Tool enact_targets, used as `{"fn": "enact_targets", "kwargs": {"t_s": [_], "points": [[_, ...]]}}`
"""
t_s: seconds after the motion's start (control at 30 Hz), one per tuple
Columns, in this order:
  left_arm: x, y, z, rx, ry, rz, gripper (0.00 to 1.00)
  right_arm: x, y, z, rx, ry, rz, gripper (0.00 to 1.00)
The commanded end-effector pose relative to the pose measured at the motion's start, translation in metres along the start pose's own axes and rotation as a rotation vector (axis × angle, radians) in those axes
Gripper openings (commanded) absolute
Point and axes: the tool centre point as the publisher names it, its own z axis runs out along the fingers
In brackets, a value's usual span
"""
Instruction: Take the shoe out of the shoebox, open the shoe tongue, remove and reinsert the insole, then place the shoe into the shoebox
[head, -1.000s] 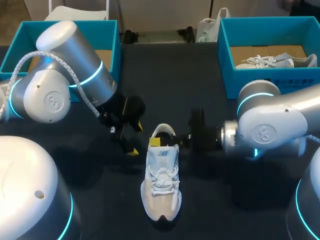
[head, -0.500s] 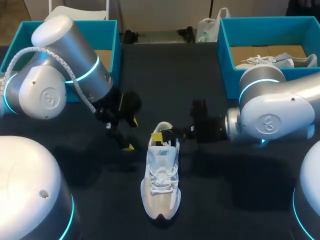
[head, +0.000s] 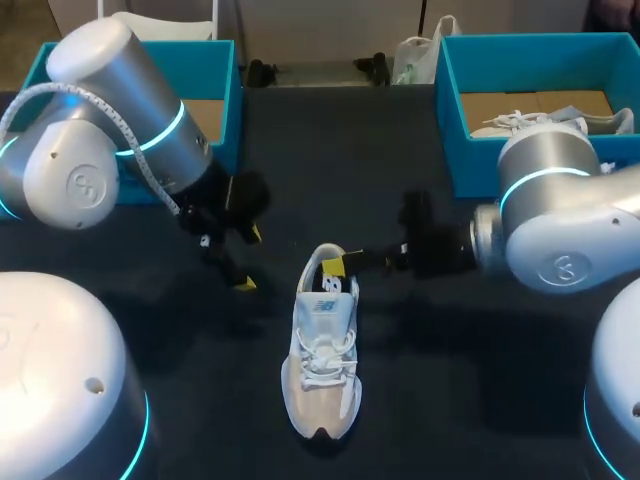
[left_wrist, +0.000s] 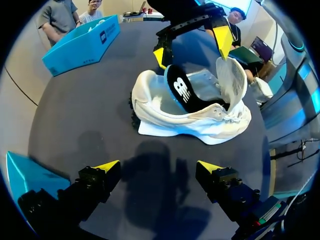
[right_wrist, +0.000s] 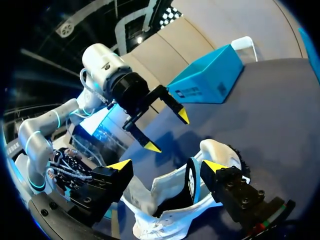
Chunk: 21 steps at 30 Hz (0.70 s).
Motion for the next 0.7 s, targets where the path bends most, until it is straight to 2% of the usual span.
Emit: {"fn": "enact_targets", "kwargs": {"t_s": [0.03, 0.17, 0.47, 0.7], "points": [[-0.002, 0.006, -0.011, -0.012, -0.001, -0.007, 1.00, 0.006, 0.011, -0.009, 0.037, -0.041, 0.008, 0.91], [-0.009, 0.012, -0.024, -0.025, 0.020, 0.000, 1.00, 0.003, 0.021, -0.021, 0.085, -0.065, 0.019, 0.90], [-0.023, 0.020, -0.047, -0.061, -0.012, -0.021, 1.00, -0.010, 0.044, -0.044, 0.209, -0.074, 0.065, 0.93], [-0.032, 0.025, -0.064, -0.085, 0.007, -0.005, 1.00, -0.016, 0.058, -0.058, 0.354, -0.095, 0.135, 0.96]]}}
